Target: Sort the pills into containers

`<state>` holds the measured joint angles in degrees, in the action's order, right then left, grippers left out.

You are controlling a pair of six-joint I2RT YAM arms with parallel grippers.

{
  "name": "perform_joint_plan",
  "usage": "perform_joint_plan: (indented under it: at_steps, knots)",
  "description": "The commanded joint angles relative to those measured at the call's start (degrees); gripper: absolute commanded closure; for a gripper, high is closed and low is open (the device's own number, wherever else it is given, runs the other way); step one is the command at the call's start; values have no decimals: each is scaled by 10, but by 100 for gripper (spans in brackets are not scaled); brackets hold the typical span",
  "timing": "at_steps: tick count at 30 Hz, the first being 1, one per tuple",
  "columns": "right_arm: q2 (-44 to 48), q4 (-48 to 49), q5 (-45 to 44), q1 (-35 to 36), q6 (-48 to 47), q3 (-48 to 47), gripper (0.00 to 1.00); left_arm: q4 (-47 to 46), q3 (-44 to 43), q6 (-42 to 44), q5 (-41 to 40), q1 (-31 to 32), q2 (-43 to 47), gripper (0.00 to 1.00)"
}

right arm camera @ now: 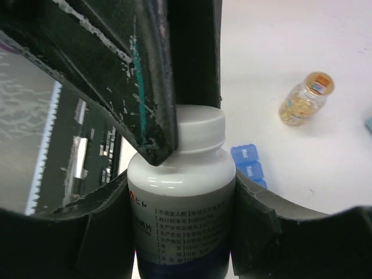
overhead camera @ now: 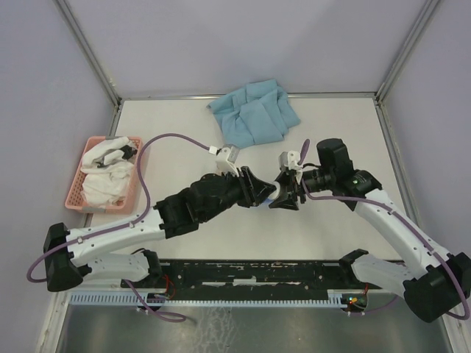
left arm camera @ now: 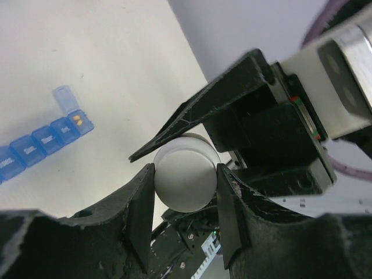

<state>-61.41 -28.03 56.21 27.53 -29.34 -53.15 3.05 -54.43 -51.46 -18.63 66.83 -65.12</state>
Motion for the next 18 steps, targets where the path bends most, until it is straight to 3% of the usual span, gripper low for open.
perform_joint_plan:
  at_steps: [1, 5, 8, 13, 18]
  knots:
    - [-7, 67, 110, -4, 87, -24, 99, -166, 57, 185, 225, -27, 31, 69]
    - [-4, 123, 152, -13, 158, -15, 99, -268, 110, 226, 482, -127, 38, 76]
    - [-6, 146, 173, -13, 182, -10, 99, -237, 104, 298, 593, -171, 18, 75]
    - [-17, 120, 173, -14, 159, -18, 99, -161, 47, 394, 600, -176, -29, 61]
    - [-21, 84, 157, -14, 131, -30, 99, -183, 48, 376, 543, -176, -14, 38]
